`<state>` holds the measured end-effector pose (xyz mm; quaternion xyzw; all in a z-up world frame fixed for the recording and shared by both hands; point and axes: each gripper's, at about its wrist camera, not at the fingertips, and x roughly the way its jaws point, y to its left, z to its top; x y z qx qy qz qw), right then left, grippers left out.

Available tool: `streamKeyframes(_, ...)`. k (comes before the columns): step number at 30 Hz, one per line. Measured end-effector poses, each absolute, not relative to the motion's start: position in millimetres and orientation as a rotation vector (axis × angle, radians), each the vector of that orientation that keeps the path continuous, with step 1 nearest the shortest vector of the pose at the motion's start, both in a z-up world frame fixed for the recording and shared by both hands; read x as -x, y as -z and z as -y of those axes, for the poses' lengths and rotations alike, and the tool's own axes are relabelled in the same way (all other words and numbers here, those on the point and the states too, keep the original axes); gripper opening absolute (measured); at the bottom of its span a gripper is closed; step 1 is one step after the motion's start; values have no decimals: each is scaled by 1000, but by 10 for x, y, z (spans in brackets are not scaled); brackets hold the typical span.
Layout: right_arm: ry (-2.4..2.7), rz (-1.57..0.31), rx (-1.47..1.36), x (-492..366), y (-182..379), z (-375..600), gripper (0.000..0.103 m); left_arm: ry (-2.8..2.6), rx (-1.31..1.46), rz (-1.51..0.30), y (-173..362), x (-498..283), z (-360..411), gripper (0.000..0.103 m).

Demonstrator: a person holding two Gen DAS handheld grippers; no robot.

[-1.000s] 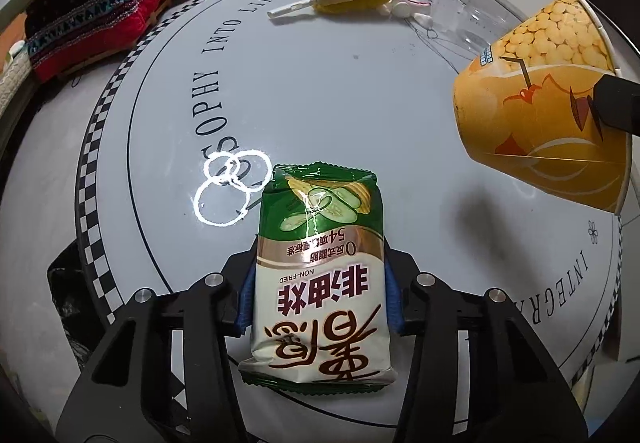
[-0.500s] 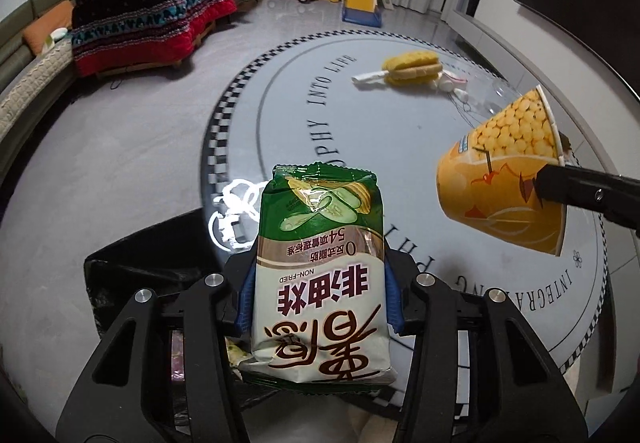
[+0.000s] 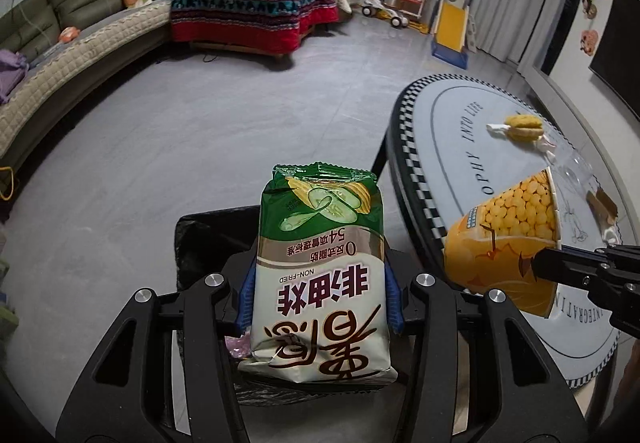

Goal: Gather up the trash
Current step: 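Carry the paper cup and green snack packet to the black bin and release both, then move both tools back over the table toward the yellow sponge brush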

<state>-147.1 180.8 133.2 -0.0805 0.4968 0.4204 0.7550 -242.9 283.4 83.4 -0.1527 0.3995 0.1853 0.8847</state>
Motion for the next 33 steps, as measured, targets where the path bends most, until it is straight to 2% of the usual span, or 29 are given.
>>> streamKeyframes(5, -993, -1150, 217, 1641, -1130, -2302, 3, -460, 385, -869, -596, 2637, -3180, 48)
streamKeyframes(7, -1002, -1223, 246, 1642, -980, -2476, 4, -477, 406, -917, -475, 2691, -3299, 52)
streamKeyframes(8, -975, -1255, 255, 1632, -897, -2550, 16, -503, 412, -938, -430, 2715, -3356, 69)
streamKeyframes(9, -958, -1268, 257, 1631, -852, -2586, 26, -540, 419, -941, -404, 2751, -3418, 99)
streamKeyframes(10, -952, -1267, 256, 1637, -823, -2606, 43, -569, 421, -925, -404, 2798, -3451, 97)
streamKeyframes(11, -952, -1263, 259, 1655, -804, -2616, 45, -591, 419, -911, -412, 2837, -3478, 97)
streamKeyframes(23, -925, -1240, 205, 1538, -863, -2261, 45, -548, 457, -901, -424, 2812, -3482, 97)
streamKeyframes(33, -847, -1193, 135, 1138, -1043, -1575, 45, -363, 380, -886, -649, 2255, -2886, 97)
